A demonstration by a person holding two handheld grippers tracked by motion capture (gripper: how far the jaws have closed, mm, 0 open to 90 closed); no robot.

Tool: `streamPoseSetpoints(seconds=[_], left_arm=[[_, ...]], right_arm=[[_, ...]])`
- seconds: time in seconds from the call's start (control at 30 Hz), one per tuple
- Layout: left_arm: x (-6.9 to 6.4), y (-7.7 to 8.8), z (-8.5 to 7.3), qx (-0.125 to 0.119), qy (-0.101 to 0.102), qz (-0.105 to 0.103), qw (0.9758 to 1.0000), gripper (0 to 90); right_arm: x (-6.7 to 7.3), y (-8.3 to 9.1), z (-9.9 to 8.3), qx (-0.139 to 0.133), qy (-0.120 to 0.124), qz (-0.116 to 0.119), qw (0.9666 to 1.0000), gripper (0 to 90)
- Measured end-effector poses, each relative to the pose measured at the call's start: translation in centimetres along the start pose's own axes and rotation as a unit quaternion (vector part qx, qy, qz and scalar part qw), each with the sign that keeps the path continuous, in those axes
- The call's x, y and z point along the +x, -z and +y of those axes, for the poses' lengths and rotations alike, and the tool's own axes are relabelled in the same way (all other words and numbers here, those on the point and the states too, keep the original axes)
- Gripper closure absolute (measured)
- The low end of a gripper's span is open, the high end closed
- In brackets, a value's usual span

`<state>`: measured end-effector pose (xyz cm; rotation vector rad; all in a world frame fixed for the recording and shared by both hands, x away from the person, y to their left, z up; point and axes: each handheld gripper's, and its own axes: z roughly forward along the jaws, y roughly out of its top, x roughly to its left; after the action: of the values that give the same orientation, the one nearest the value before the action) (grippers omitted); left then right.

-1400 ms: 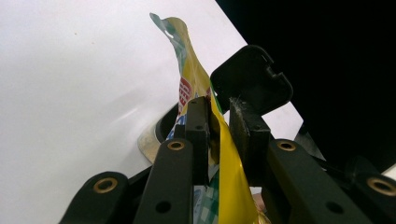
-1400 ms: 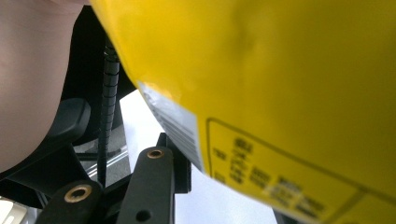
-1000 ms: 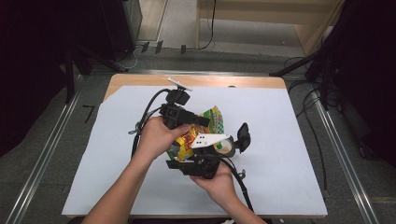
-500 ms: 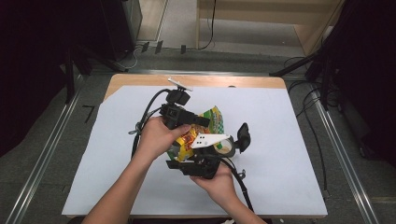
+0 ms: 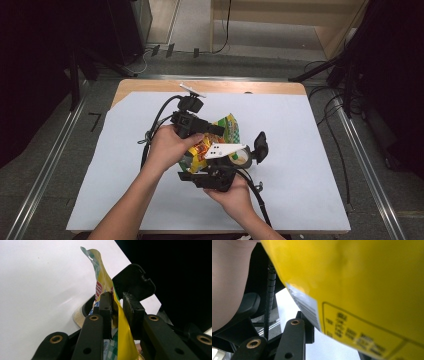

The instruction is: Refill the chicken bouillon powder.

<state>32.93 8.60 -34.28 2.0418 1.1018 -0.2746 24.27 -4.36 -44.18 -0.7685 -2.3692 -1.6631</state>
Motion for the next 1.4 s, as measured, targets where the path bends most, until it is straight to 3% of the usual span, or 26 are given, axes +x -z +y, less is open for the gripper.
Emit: streamPoseSetpoints(seconds=[0.93,1.13,1.4], left_arm=[[0.01,-0.08,0.11,0.001,0.004,-0.004,1.0000,78.5],[-0.15,0.11,0.20,-0.001,-0.008,0.010,0.9999,83.1],[-0.13,0.07,0.29,0.002,-0.007,0.011,0.9999,83.8]], right_arm=[[0.03,0.02,0.02,-0.001,-0.002,-0.003,1.0000,69.8],[0.13,0.09,0.02,-0.003,-0.002,0.001,1.0000,69.9],[0.27,0.18,-0.04,-0.005,-0.002,0.002,1.0000,69.9]])
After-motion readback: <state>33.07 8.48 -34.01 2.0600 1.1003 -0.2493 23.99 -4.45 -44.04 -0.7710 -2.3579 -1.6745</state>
